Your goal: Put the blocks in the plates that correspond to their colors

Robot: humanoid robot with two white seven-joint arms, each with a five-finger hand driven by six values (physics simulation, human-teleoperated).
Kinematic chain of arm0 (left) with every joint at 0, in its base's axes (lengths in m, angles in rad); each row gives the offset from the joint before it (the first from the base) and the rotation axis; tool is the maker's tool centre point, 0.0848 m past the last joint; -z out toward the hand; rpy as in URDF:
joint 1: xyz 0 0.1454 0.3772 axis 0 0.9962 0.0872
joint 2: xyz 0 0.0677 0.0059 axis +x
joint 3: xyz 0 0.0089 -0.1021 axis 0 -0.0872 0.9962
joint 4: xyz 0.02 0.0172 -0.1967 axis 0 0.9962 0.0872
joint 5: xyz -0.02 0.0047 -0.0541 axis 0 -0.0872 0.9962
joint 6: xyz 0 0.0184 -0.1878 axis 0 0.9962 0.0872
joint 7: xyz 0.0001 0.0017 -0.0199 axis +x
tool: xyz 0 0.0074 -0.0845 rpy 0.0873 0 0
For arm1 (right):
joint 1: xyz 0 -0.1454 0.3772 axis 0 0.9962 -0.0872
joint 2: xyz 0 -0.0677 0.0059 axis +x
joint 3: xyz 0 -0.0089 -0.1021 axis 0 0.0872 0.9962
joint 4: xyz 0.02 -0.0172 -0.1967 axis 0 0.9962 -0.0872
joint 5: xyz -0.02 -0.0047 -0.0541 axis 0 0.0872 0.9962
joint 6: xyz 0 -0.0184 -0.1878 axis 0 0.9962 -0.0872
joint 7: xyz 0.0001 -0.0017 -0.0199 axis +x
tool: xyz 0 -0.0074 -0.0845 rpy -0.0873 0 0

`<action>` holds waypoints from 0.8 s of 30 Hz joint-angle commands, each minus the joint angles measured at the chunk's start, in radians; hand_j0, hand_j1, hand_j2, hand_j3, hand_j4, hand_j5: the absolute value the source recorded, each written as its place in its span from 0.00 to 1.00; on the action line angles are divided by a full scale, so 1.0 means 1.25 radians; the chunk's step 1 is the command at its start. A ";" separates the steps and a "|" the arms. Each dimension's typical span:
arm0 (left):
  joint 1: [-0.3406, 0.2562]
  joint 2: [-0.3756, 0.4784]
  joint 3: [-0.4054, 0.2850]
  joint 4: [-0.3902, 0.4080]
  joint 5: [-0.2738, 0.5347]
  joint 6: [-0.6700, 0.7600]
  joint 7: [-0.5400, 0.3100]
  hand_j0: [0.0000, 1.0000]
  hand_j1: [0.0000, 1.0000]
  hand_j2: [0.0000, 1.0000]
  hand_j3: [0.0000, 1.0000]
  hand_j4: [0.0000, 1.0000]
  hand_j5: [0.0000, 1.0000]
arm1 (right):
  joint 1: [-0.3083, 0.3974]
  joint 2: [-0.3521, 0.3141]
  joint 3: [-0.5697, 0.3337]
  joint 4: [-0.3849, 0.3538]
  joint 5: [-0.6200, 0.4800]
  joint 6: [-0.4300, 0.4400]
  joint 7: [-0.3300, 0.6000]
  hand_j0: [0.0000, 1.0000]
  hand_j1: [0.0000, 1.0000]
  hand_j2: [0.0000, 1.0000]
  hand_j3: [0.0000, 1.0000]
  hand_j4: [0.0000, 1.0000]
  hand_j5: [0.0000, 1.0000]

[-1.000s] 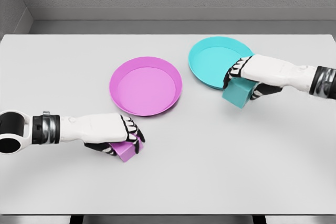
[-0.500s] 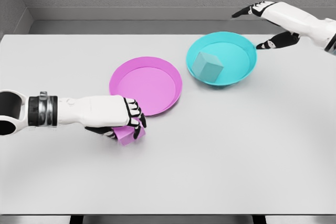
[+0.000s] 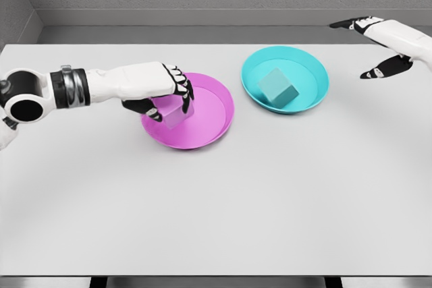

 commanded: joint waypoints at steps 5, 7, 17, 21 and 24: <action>0.002 -0.075 0.004 0.090 -0.012 0.028 -0.001 0.67 0.67 0.67 0.67 0.67 0.67 | 0.011 -0.027 -0.005 -0.012 -0.002 0.003 0.000 1.00 1.00 1.00 1.00 1.00 1.00; 0.002 -0.076 0.004 0.106 -0.010 0.064 0.002 1.00 1.00 1.00 1.00 1.00 1.00 | 0.011 -0.028 -0.005 -0.014 -0.002 0.003 0.000 1.00 1.00 1.00 1.00 1.00 1.00; 0.009 -0.061 0.005 0.106 -0.003 0.052 0.007 1.00 1.00 1.00 1.00 1.00 1.00 | 0.018 -0.039 -0.005 -0.014 0.016 0.003 0.000 1.00 1.00 1.00 1.00 1.00 1.00; 0.040 0.079 0.062 0.122 0.080 -0.096 0.008 1.00 1.00 1.00 1.00 1.00 1.00 | 0.020 -0.044 -0.005 -0.014 0.016 0.003 0.000 1.00 1.00 1.00 1.00 1.00 1.00; 0.071 0.120 0.107 0.198 0.133 -0.096 0.005 1.00 1.00 1.00 1.00 1.00 1.00 | 0.023 -0.043 -0.004 -0.014 0.017 0.003 0.000 1.00 1.00 1.00 1.00 1.00 1.00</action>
